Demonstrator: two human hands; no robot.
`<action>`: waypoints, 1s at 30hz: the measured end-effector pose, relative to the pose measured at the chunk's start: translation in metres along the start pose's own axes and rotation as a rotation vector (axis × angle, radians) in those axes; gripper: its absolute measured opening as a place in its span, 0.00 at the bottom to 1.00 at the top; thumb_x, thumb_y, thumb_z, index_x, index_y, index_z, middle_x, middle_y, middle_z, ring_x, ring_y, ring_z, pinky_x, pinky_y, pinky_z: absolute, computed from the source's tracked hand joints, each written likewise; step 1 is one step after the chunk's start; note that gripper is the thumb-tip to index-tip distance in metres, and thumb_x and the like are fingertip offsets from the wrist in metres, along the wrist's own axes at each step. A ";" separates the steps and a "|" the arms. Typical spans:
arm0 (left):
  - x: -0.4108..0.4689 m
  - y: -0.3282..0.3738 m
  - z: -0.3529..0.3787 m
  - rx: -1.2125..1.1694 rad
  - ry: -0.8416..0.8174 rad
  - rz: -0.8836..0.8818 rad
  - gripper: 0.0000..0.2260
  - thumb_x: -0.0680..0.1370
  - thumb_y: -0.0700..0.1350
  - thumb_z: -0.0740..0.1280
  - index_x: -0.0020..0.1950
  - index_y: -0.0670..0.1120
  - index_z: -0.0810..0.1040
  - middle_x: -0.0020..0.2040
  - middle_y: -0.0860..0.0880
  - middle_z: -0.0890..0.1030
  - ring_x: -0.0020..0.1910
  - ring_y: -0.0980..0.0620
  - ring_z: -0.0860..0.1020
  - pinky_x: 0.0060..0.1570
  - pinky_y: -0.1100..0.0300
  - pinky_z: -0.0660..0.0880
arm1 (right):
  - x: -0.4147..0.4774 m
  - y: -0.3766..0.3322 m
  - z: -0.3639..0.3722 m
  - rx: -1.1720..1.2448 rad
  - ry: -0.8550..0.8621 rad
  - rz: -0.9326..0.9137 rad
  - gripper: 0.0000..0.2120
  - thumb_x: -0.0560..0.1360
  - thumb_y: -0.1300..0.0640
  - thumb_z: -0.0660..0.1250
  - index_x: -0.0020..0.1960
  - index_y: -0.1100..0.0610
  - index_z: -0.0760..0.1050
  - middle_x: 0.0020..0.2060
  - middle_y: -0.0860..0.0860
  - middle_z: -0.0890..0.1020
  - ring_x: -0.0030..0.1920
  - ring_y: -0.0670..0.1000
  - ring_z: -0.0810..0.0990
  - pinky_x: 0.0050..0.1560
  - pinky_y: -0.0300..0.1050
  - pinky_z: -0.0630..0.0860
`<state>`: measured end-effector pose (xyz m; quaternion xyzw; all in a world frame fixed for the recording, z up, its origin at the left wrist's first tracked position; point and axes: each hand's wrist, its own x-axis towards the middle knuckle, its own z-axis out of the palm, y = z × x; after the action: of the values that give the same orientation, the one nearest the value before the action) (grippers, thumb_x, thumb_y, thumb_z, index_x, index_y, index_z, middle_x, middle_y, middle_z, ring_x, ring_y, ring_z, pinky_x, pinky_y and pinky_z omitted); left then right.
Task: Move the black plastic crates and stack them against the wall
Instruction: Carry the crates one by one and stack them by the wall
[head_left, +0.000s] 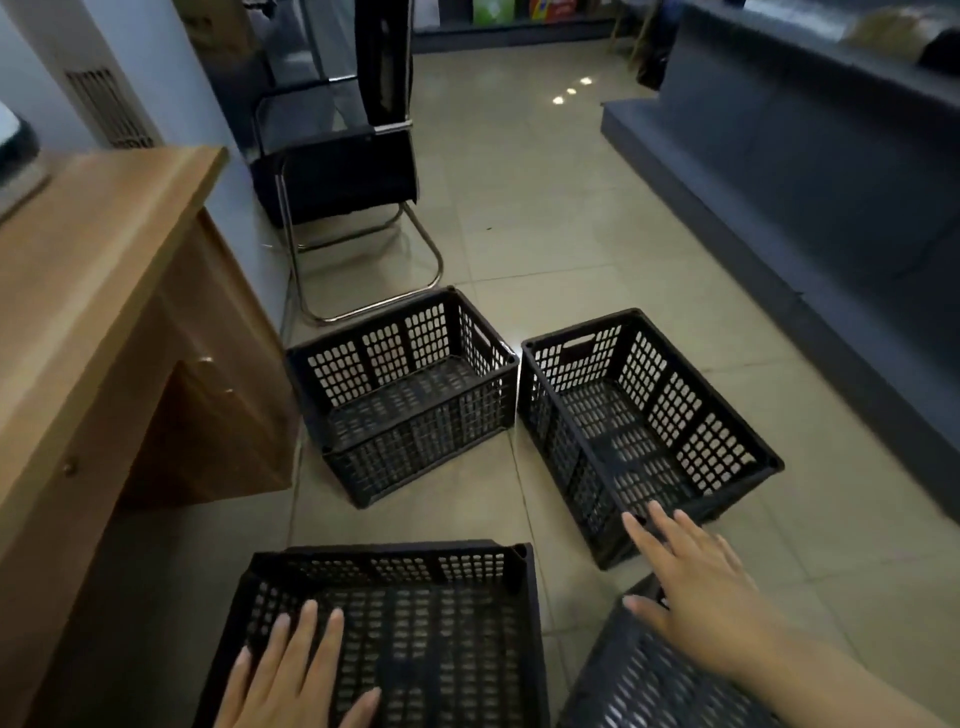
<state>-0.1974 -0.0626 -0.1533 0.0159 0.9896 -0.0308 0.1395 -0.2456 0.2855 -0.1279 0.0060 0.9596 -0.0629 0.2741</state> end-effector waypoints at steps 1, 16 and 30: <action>0.022 -0.006 0.007 -0.009 0.063 0.021 0.35 0.74 0.69 0.42 0.56 0.48 0.79 0.51 0.43 0.84 0.52 0.44 0.80 0.71 0.53 0.50 | 0.019 -0.001 0.004 -0.003 -0.008 0.029 0.36 0.77 0.39 0.54 0.76 0.45 0.37 0.77 0.48 0.39 0.76 0.52 0.38 0.75 0.53 0.43; 0.329 0.002 0.185 0.134 0.207 0.078 0.37 0.74 0.68 0.37 0.76 0.47 0.37 0.77 0.47 0.37 0.76 0.49 0.40 0.72 0.49 0.38 | 0.331 0.053 0.159 0.020 0.095 0.368 0.36 0.77 0.37 0.51 0.77 0.50 0.39 0.77 0.50 0.43 0.77 0.54 0.44 0.75 0.58 0.49; 0.458 -0.033 0.236 0.001 0.180 -0.167 0.37 0.76 0.67 0.47 0.77 0.46 0.45 0.78 0.46 0.50 0.76 0.48 0.46 0.73 0.46 0.42 | 0.397 0.042 0.199 -0.011 0.517 0.454 0.36 0.75 0.34 0.42 0.77 0.53 0.44 0.77 0.51 0.52 0.76 0.54 0.53 0.71 0.62 0.51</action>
<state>-0.5735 -0.1007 -0.5041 -0.0636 0.9960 -0.0413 0.0472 -0.4766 0.2936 -0.5099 0.2336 0.9719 0.0087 0.0291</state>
